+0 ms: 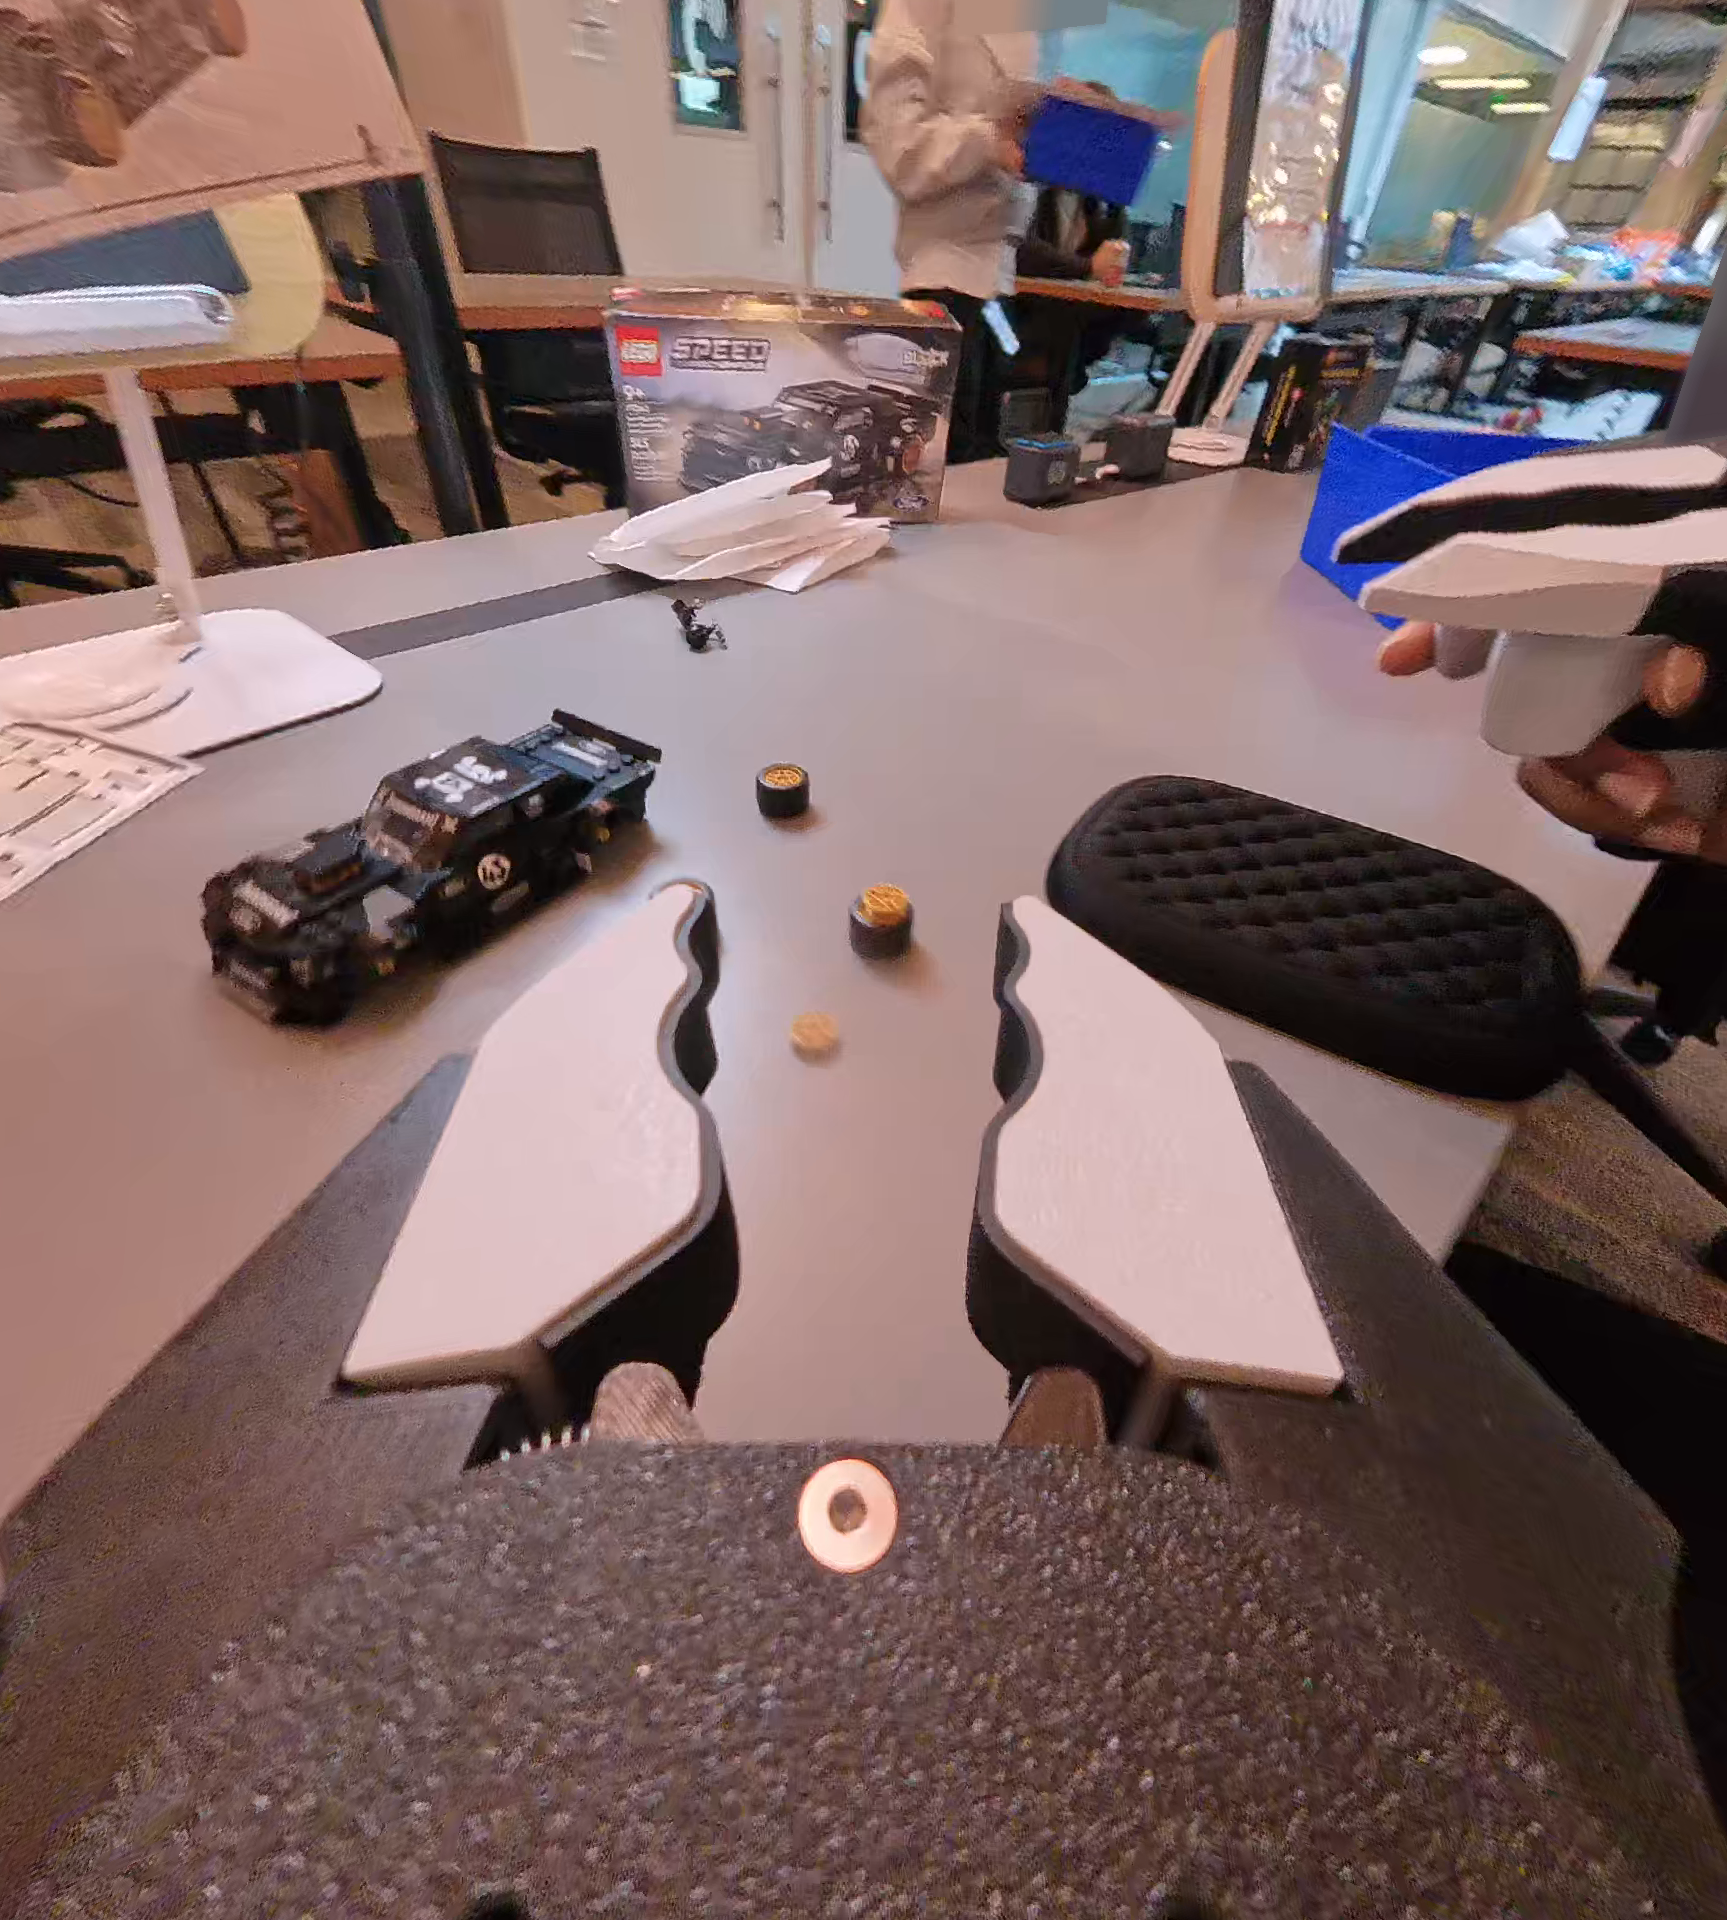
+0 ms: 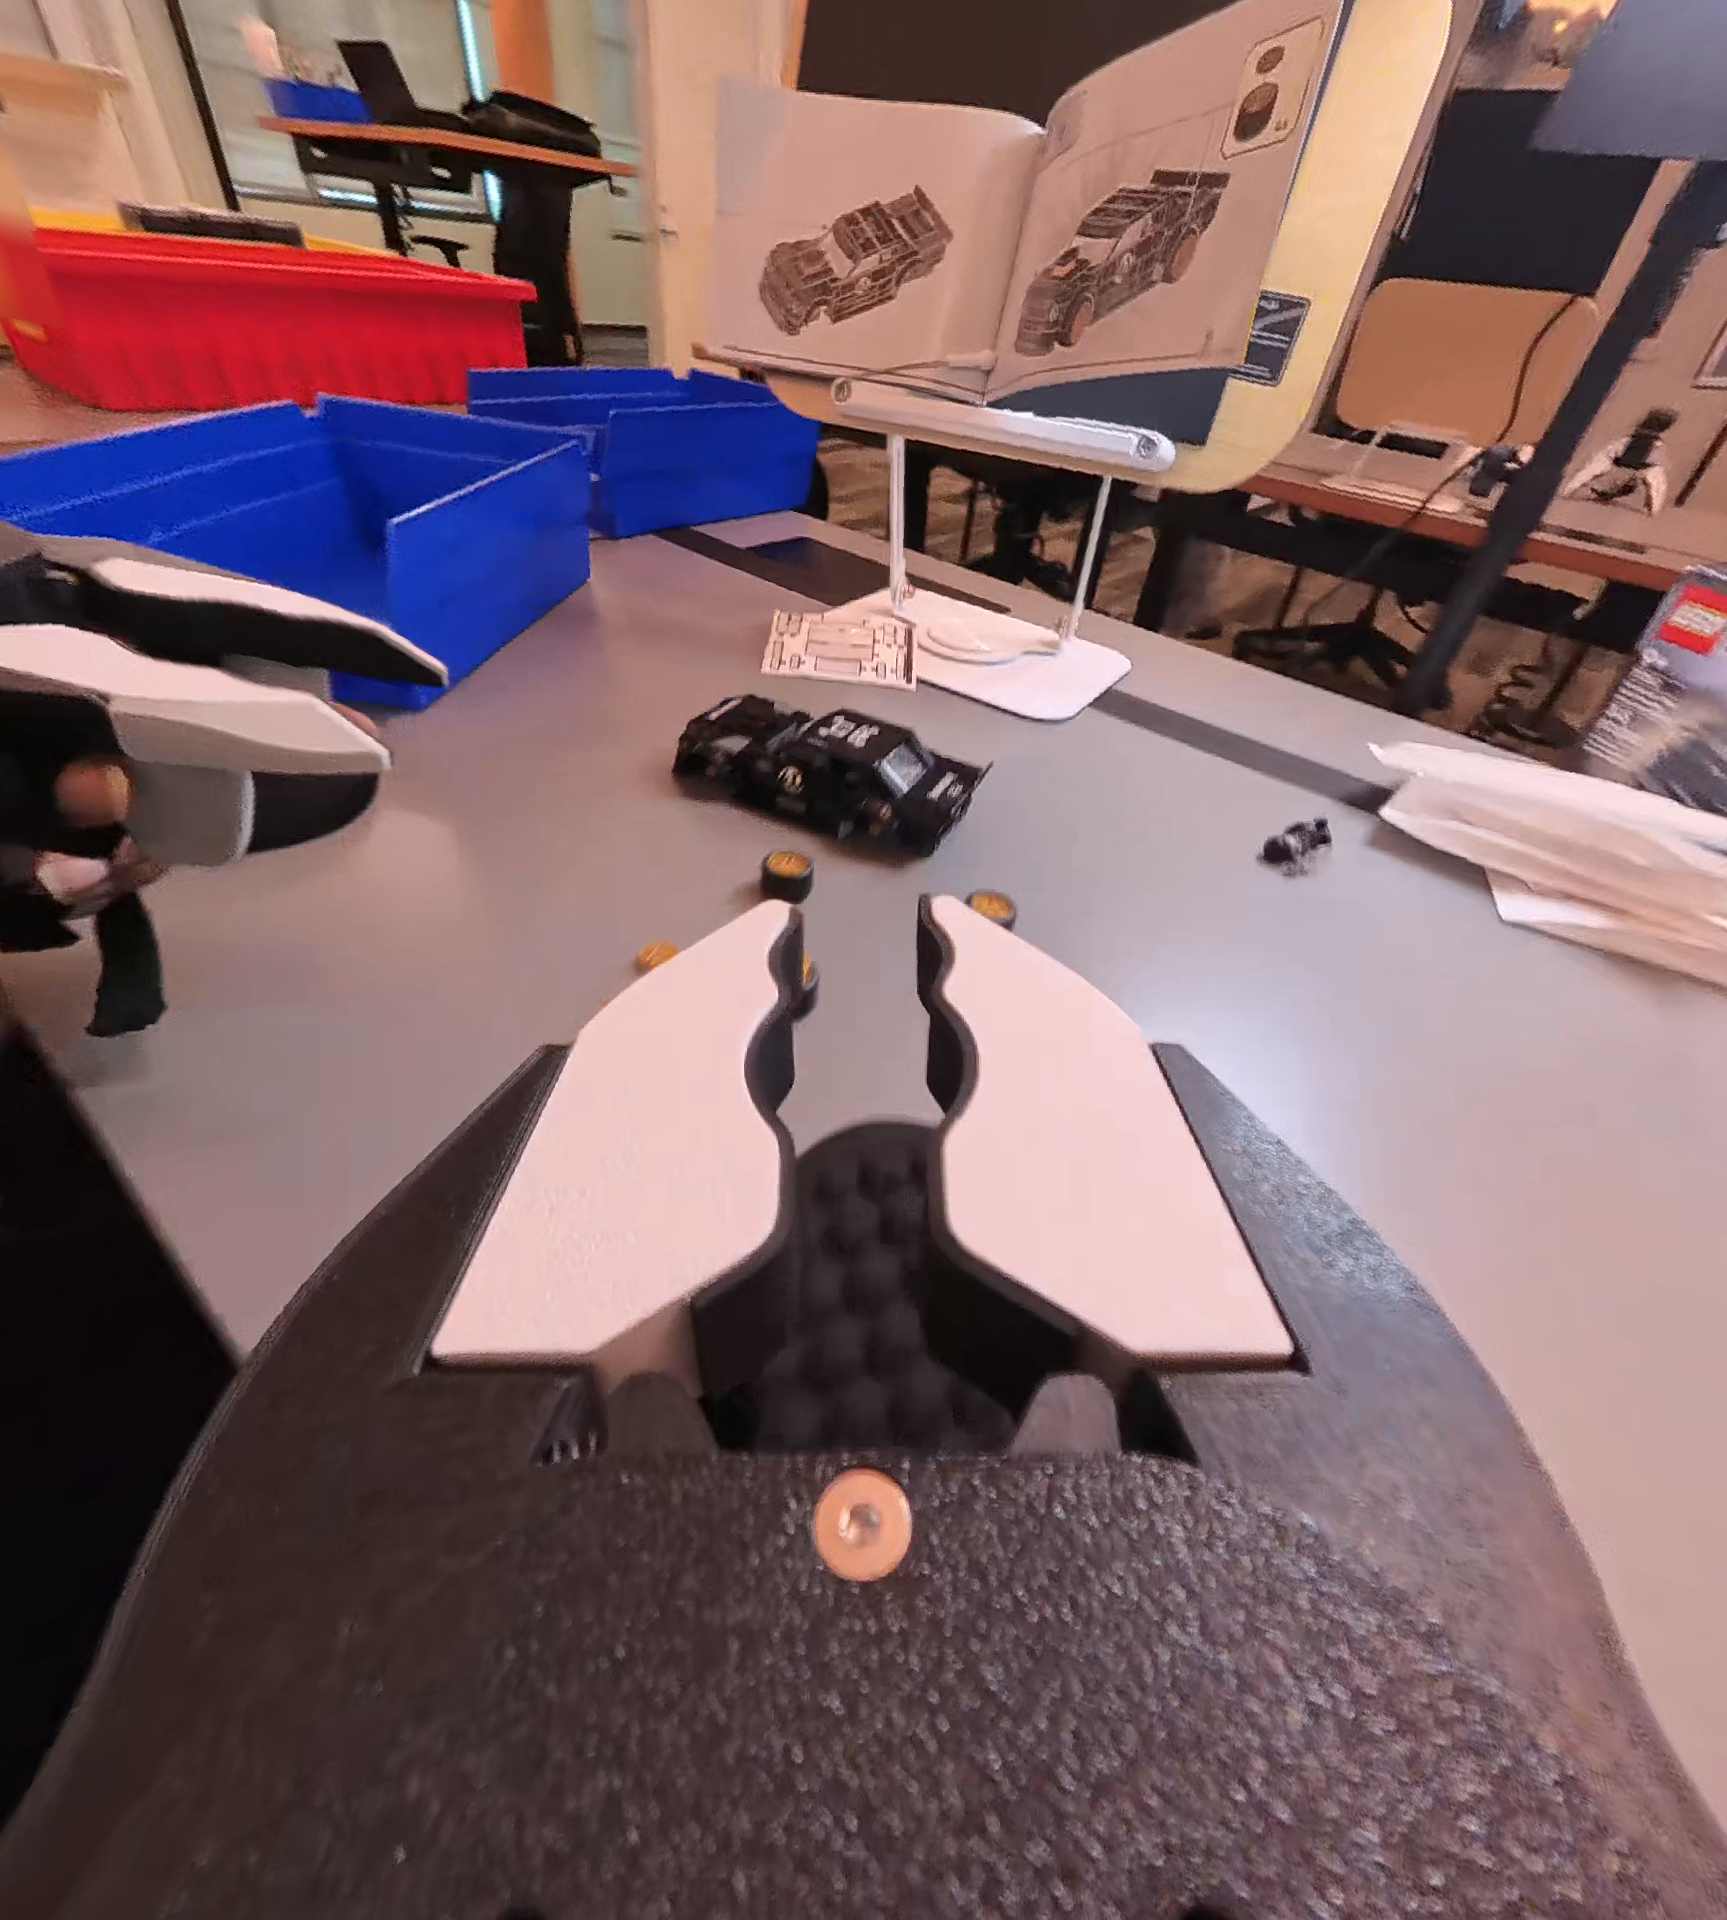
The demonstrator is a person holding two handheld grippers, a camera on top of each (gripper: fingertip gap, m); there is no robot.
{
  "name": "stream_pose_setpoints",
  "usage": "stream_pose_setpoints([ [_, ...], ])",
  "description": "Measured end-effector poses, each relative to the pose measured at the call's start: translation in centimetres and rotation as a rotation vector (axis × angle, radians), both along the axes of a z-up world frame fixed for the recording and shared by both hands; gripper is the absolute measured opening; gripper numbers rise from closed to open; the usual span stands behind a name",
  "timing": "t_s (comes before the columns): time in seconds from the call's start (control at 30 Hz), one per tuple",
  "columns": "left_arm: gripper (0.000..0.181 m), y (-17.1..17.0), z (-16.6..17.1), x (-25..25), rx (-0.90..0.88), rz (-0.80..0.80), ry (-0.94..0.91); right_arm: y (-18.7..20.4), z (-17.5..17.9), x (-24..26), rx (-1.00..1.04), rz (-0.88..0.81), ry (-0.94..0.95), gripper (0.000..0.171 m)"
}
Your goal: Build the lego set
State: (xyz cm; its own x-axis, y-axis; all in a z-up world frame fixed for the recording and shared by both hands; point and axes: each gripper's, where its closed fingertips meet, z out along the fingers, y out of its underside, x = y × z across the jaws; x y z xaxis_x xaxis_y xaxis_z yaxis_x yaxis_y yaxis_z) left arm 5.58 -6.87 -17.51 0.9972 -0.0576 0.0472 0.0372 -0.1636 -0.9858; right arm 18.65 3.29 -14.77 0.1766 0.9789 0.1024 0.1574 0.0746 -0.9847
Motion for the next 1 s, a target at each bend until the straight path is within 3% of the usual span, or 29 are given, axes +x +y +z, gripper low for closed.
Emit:
stream_pose_setpoints([
  [0.17,0.050,-8.2,0.8,5.6,0.063,0.127,-0.014,-5.6,-0.4,6.7,0.034,0.005,-0.047,0.024],
  [0.33,0.046,-19.9,2.1,11.3,0.071,0.313,0.043,-11.4,-0.1,12.4,0.008,0.041,-0.038,0.024],
  [0.6,0.042,-36.3,0.6,16.1,0.053,0.576,0.099,-15.1,1.6,17.8,0.056,-0.005,0.019,0.026],
  [0.77,0.043,-44.4,-0.6,15.2,0.062,0.718,0.102,-14.8,1.4,17.1,0.070,-0.038,0.067,0.034],
  [0.83,0.043,-47.3,-1.3,14.2,0.023,0.787,0.169,-14.8,1.2,15.2,0.075,-0.018,0.076,0.037],
  [1.0,0.044,-53.1,-3.9,13.6,0.056,0.854,0.134,-15.7,0.3,7.9,0.151,0.038,0.056,0.044],
])
